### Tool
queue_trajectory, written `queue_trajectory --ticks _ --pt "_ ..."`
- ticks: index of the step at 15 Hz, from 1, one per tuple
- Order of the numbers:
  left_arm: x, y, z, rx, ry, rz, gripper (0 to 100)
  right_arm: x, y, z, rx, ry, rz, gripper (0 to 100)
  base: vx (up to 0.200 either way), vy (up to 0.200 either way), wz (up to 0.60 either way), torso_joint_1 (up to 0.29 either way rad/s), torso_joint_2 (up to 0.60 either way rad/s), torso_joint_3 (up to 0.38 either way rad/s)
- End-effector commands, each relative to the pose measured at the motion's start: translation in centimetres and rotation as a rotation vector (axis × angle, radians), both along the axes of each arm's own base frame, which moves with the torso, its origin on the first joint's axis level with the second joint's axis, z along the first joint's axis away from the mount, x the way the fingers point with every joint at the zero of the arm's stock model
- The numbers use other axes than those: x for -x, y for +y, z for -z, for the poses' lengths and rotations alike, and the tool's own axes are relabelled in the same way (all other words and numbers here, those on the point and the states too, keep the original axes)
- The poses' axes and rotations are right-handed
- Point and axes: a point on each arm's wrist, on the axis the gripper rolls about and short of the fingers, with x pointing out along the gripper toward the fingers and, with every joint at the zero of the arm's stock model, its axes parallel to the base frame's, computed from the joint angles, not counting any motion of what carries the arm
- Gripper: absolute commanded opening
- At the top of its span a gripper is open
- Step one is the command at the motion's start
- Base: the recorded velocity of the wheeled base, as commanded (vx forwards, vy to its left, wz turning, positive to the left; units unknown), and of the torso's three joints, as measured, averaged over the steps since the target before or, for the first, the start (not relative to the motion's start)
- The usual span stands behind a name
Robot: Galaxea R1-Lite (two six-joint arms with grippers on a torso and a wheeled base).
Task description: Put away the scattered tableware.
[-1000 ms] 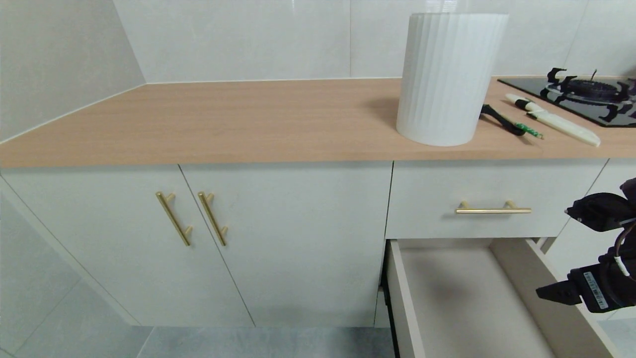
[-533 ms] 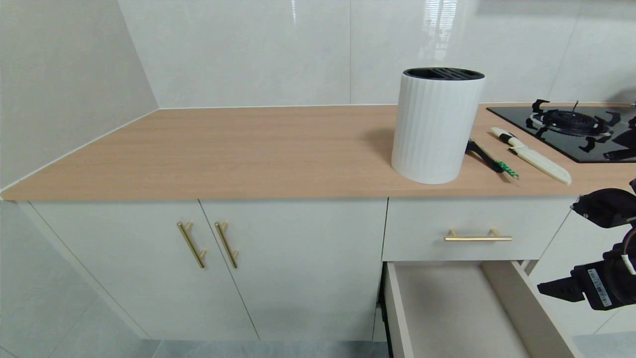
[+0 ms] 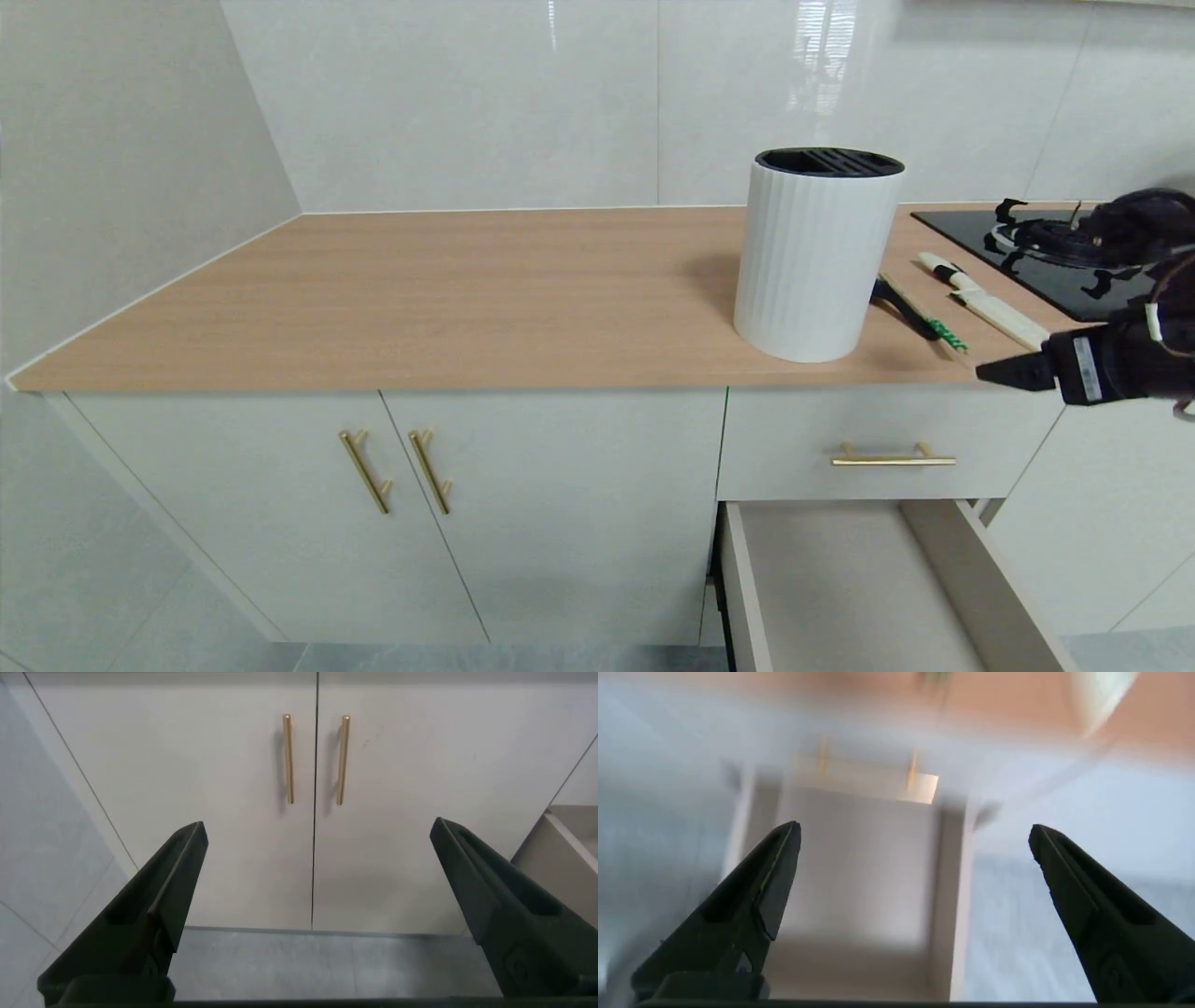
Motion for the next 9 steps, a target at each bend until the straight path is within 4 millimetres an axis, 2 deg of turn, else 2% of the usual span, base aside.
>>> queue_trajectory --ticks 1,4,5,6,9 --pt "0.0 0.0 0.0 0.0 0.0 0.0 100 -5.1 -0.3 -0.1 0.001 0.031 0.037 100 0.0 0.0 0.0 0.0 0.0 0.0" --pt "0.0 0.0 0.0 0.0 0.0 -0.001 100 -8.7 -0.1 1.6 -0.035 0.049 0.062 100 0.0 0.0 0.0 0.0 0.0 0.0" --pt "0.0 0.0 0.0 0.0 0.0 -0.001 100 -9.1 -0.2 1.8 -0.04 0.05 0.068 100 0.0 0.0 0.0 0.0 0.0 0.0" --pt "0.0 0.0 0.0 0.0 0.0 0.0 100 -10.8 -0.4 3.1 -0.05 0.067 0.089 100 0.0 0.0 0.0 0.0 0.0 0.0" --pt "0.0 0.0 0.0 0.0 0.0 0.0 100 -11.9 -0.6 3.8 -0.06 0.047 0.099 100 0.0 0.0 0.0 0.0 0.0 0.0"
